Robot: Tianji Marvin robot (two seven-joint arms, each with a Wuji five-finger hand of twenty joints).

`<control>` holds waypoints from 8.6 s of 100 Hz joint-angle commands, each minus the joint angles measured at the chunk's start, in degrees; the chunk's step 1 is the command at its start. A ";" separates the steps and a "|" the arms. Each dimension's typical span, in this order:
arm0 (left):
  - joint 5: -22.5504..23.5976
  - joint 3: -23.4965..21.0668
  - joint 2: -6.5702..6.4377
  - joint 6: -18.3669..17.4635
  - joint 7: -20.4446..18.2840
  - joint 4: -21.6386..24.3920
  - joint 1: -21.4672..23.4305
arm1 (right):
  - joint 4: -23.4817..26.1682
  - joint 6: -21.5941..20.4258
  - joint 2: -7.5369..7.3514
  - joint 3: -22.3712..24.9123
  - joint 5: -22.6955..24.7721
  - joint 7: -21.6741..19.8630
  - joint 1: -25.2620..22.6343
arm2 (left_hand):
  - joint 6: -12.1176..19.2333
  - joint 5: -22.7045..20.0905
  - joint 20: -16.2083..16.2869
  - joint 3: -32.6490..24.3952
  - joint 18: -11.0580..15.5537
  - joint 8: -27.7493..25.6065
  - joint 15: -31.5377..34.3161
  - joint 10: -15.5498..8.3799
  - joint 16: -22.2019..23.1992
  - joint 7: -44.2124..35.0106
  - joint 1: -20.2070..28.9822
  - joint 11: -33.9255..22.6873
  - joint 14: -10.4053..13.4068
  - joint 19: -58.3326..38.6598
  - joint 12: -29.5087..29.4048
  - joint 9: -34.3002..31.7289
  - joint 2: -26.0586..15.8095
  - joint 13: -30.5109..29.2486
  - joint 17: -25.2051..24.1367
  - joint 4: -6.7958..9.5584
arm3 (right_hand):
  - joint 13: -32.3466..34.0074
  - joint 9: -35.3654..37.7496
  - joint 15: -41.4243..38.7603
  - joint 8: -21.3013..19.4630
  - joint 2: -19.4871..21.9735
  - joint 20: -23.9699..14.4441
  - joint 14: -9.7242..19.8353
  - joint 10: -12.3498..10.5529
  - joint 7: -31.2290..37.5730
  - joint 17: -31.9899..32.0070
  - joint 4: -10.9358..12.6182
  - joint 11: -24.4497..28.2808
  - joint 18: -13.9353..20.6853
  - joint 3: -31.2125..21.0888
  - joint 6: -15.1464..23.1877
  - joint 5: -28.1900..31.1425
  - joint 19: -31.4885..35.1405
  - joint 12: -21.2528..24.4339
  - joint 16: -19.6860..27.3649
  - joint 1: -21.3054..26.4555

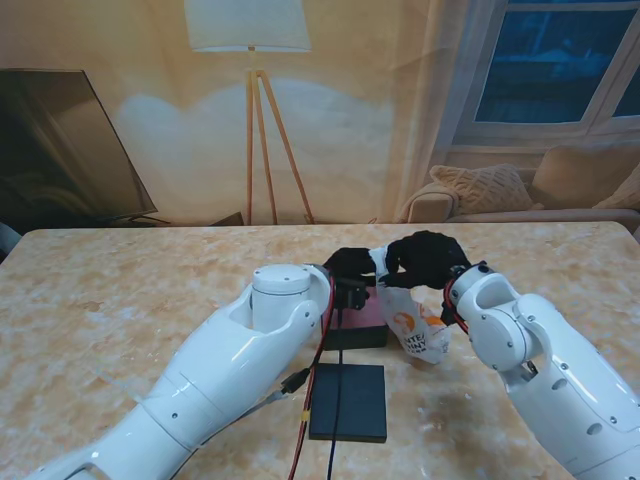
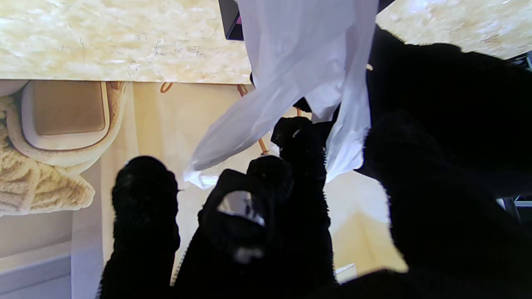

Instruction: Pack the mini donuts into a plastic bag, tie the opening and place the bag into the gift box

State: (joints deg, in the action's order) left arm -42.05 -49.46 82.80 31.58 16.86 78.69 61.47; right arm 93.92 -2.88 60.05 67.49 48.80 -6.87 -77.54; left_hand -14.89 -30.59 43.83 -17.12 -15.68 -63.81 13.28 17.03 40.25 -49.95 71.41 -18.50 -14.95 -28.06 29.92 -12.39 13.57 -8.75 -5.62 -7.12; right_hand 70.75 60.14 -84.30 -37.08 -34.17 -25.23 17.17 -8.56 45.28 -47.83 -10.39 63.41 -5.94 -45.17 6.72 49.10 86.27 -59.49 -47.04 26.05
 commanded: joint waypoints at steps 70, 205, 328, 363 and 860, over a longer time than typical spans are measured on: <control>2.56 0.50 -0.45 -2.13 -5.91 0.36 -0.16 | 0.76 -1.29 0.55 1.19 -1.58 -3.50 -1.76 | 4.86 -5.73 0.41 -1.50 3.27 0.72 -2.97 -2.69 -3.50 -7.25 1.64 -0.35 2.50 13.61 -1.48 0.11 1.86 0.05 3.75 -1.32 | -4.31 -3.90 -0.45 3.64 1.00 -1.55 0.10 -1.70 -3.11 8.23 -0.32 -1.32 -2.50 2.20 -1.64 -4.89 -5.89 -0.70 -3.63 3.96; 6.71 1.36 -4.03 -8.20 -18.64 -1.73 -1.33 | -2.54 2.58 1.43 3.19 -5.66 -0.74 -0.56 | 3.42 -9.38 -6.78 -19.09 4.19 -4.20 -4.39 -2.36 -9.36 -8.07 -7.12 3.29 1.69 5.85 -5.06 -2.50 7.35 -0.26 3.25 -2.14 | -1.35 -1.32 -1.62 10.05 1.06 -1.96 0.57 -2.58 -2.97 5.05 -1.91 0.86 -1.37 1.83 -1.15 -7.65 -3.03 0.86 -1.55 11.39; 4.83 1.60 -3.98 -8.21 -19.98 -1.87 -1.51 | -1.58 4.50 1.43 3.62 -10.86 -3.88 -0.72 | 4.77 -10.43 -8.23 -20.63 3.54 -1.96 -5.17 -3.49 -10.14 -6.89 -7.94 4.09 2.07 8.91 -5.96 -2.97 8.52 0.50 2.87 -2.63 | -0.20 0.20 -3.28 13.97 2.85 -1.59 0.68 -3.72 -6.65 4.49 -0.53 2.01 -1.00 2.23 1.08 -8.64 -2.15 0.10 -2.03 7.97; 3.81 1.59 -3.98 -8.01 -20.55 -1.82 -1.39 | -2.37 5.14 1.70 2.51 -10.74 -2.60 -0.16 | 5.33 -10.80 -8.00 -21.19 3.37 -1.67 -5.43 -3.96 -10.36 -6.51 -8.34 4.31 2.36 10.47 -6.15 -2.94 8.82 0.98 3.00 -2.73 | -0.63 -0.35 -2.94 11.68 4.44 -1.69 0.44 -3.67 -9.29 4.93 0.78 2.08 -1.15 3.48 0.63 -8.67 -2.44 0.59 -1.93 6.69; 25.25 5.53 -9.10 -16.05 -28.28 -3.52 -4.12 | -4.60 20.05 0.22 10.77 -45.23 -24.13 2.15 | 9.16 -12.17 -12.64 -25.40 6.45 -0.91 -7.10 -2.00 -16.99 -5.19 -10.41 6.03 2.06 18.71 -10.29 -5.22 10.20 3.64 6.98 -2.25 | -5.16 1.66 -7.02 -44.61 22.43 -5.98 -10.87 -2.78 16.29 17.50 14.42 11.35 -7.72 -6.52 5.68 8.55 -9.44 -7.81 -6.06 -1.36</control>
State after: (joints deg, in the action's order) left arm -17.15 -43.75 73.96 15.79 -10.55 74.62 57.48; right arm 88.92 16.89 59.98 78.10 3.70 -30.17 -74.88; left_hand -4.48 -42.35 29.86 -44.19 -9.27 -63.24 4.81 15.52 22.12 -53.20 61.04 -11.66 -12.97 -8.57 19.07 -16.63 24.41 -4.33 0.88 -9.85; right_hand 64.19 61.39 -90.26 -79.45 -17.58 -30.23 6.13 -8.96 53.42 -29.93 0.26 74.46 -13.18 -51.57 10.07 51.60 75.81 -68.09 -51.54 25.84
